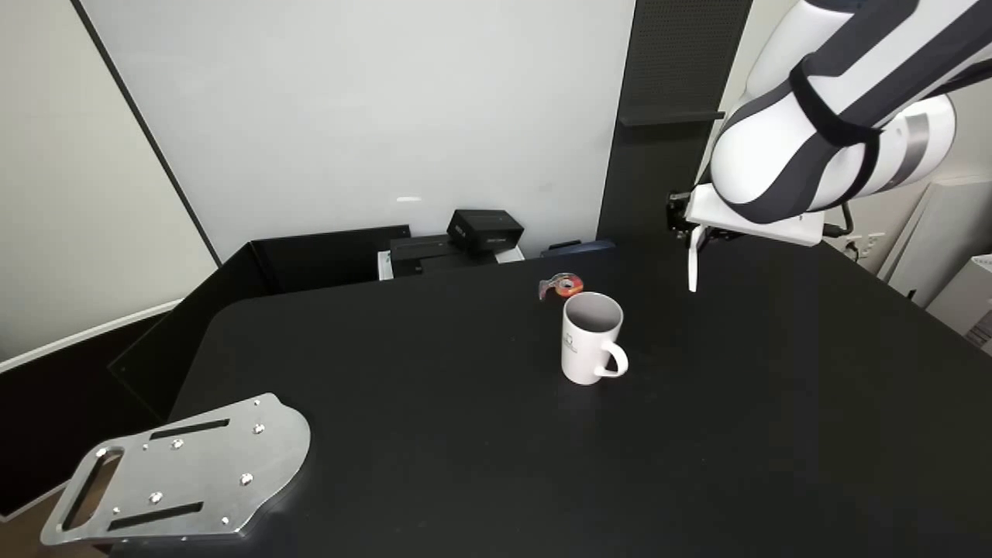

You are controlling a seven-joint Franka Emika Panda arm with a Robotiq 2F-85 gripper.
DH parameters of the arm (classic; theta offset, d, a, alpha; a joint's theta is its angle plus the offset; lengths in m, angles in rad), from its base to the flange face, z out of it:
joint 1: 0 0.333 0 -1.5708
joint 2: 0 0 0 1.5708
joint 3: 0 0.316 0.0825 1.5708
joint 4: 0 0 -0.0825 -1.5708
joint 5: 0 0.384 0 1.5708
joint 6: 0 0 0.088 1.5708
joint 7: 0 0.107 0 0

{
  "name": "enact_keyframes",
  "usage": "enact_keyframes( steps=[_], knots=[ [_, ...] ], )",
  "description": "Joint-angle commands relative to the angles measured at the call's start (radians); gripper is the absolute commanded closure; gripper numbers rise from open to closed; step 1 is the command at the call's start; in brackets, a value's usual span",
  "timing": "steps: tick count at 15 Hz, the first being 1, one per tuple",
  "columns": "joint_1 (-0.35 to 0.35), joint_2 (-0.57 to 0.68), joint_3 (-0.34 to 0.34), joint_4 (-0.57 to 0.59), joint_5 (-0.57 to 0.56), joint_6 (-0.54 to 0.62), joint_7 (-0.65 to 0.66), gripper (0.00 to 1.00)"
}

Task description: Put the spoon in the mug

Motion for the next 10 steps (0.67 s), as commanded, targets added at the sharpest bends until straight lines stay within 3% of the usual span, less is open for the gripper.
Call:
enact_keyframes(
  steps=[1,7,10],
  knots=[
    [0.058,-0.068,-0.012,-0.105,0.001,0.109,0.038,0.96],
    [0.111,-0.096,0.029,-0.200,0.101,0.315,0.011,0.96],
    [0.100,-0.090,0.093,-0.218,0.172,0.394,-0.013,0.96]
  ],
)
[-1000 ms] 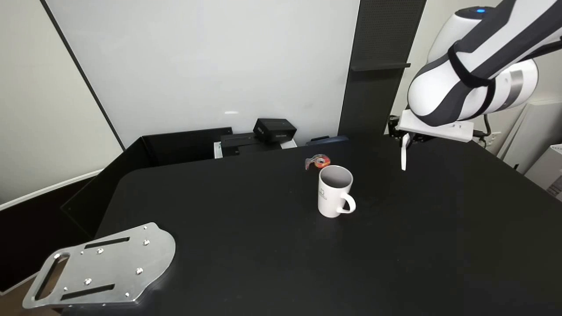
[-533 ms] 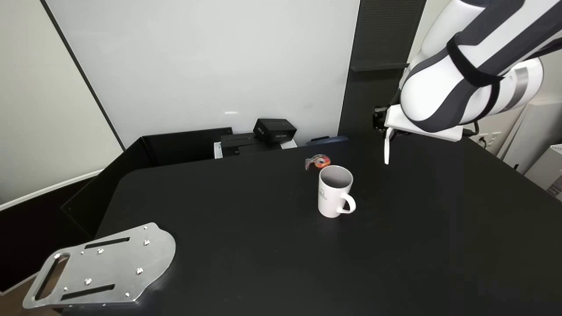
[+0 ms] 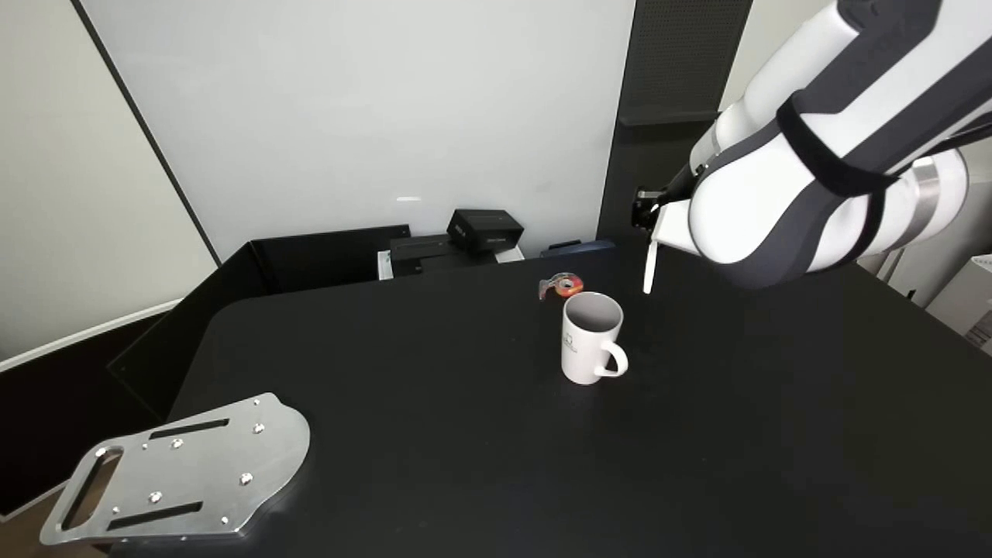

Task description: Put the spoon in the mug

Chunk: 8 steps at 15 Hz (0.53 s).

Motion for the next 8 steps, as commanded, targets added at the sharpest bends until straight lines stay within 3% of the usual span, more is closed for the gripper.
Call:
enact_keyframes(
  steps=[1,5,6,8],
  knots=[
    [-0.036,-0.034,0.097,-0.059,0.080,0.101,-0.032,0.96],
    [-0.077,-0.007,0.204,-0.060,0.145,0.243,-0.062,0.96],
    [-0.009,-0.007,0.127,-0.004,0.108,0.176,0.003,0.96],
    [0.005,0.001,0.118,0.011,0.108,0.178,-0.001,0.96]
  ],
)
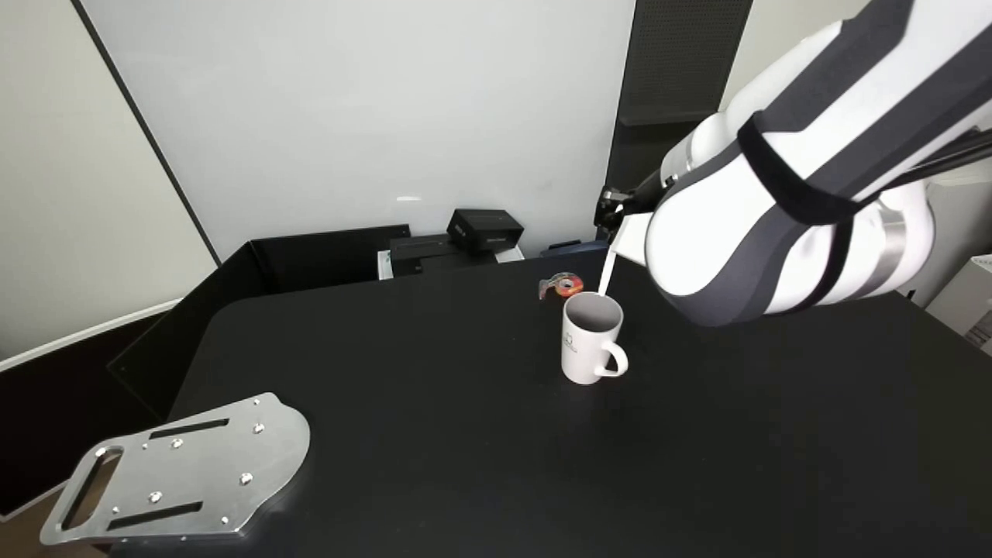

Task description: Put the spoon in the mug

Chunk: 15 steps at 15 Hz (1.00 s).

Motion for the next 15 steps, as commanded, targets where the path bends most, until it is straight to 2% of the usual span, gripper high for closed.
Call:
enact_keyframes(
  steps=[1,3,9,15],
  knots=[
    [0.040,-0.002,-0.035,0.035,-0.001,-0.001,0.029,0.96],
    [0.076,0.009,-0.072,0.058,0.003,-0.002,0.023,0.96],
    [0.235,0.059,-0.245,0.107,0.015,-0.006,0.024,0.96],
    [0.327,0.101,-0.319,0.072,0.017,-0.007,0.044,0.96]
  ],
)
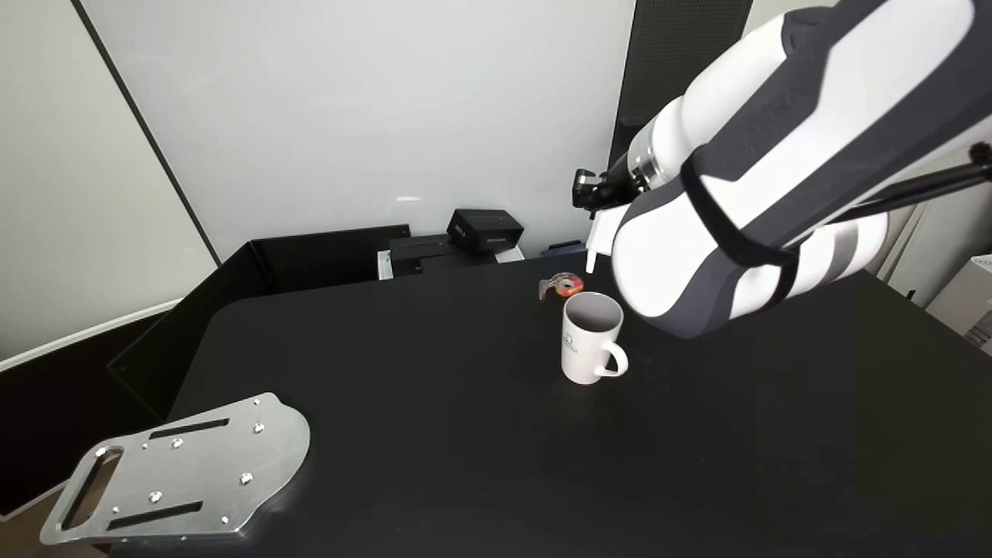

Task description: Put the spoon in the mug

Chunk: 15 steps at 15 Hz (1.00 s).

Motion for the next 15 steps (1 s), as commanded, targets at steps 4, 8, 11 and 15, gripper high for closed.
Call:
enact_keyframes(
  steps=[4,8,11,15],
  knots=[
    [0.078,0.050,-0.061,-0.014,0.008,0.000,0.048,0.96],
    [0.093,0.071,-0.068,-0.016,0.004,0.000,0.060,0.96],
    [0.096,0.084,-0.068,-0.018,0.003,0.000,0.065,0.96],
    [0.094,0.101,-0.066,-0.019,0.002,-0.001,0.071,0.96]
  ],
)
